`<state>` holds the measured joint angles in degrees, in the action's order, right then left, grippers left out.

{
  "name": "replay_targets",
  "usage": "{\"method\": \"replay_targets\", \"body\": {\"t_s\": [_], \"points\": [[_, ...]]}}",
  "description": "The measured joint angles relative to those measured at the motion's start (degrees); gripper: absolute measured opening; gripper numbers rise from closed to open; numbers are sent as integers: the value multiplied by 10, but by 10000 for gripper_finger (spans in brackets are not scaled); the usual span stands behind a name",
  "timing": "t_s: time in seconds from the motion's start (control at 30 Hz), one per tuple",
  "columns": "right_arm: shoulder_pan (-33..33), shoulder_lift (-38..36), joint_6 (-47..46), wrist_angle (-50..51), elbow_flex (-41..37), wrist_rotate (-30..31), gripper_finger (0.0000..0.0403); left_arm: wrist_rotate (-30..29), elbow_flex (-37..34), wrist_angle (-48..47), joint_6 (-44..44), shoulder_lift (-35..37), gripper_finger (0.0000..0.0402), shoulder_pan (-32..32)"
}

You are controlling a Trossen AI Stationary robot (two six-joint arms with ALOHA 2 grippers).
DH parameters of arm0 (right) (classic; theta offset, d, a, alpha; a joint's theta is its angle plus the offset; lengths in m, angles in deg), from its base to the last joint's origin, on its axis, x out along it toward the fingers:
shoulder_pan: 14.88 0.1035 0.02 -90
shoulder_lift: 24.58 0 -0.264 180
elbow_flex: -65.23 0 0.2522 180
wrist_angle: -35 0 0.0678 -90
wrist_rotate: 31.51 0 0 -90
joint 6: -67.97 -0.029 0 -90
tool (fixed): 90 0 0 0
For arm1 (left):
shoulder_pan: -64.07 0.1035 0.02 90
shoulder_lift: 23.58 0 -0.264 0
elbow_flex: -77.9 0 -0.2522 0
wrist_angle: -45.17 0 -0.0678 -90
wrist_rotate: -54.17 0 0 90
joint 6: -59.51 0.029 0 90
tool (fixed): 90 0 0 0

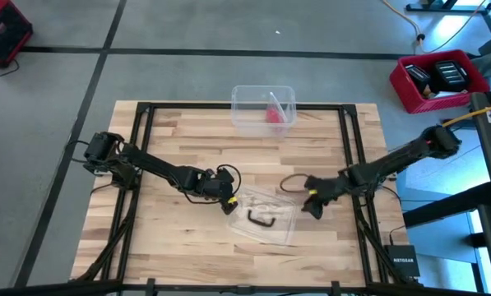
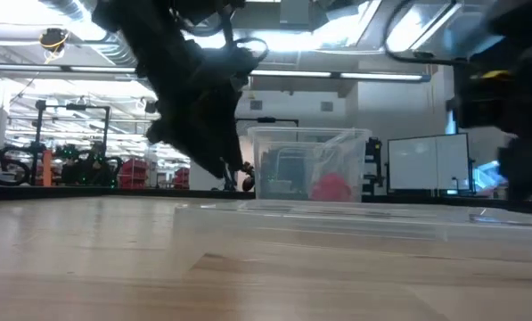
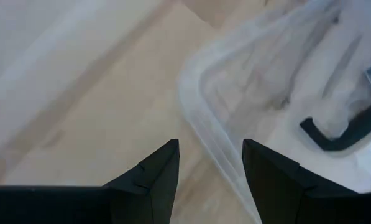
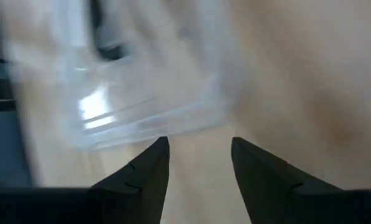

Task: Roll bandage
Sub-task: Close the transparent bin

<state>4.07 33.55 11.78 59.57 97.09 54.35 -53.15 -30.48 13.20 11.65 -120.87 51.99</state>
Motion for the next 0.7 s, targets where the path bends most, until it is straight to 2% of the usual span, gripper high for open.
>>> {"method": "replay_targets", "body": {"t_s": [0.13, 0.33, 0.47, 0.7], "points": [[68, 17, -112, -133, -46, 20, 177, 5, -41, 63, 14, 0, 168, -9], [136, 58, -237, -147, -48, 98, 177, 8, -86, 110, -26, -1, 168, -13], [146, 93, -278, -157, -47, 116, 177, 19, -101, 161, -25, -8, 168, -13], [146, 145, -281, -220, -46, 151, 177, 61, -105, 217, -27, -40, 168, -12]]}}
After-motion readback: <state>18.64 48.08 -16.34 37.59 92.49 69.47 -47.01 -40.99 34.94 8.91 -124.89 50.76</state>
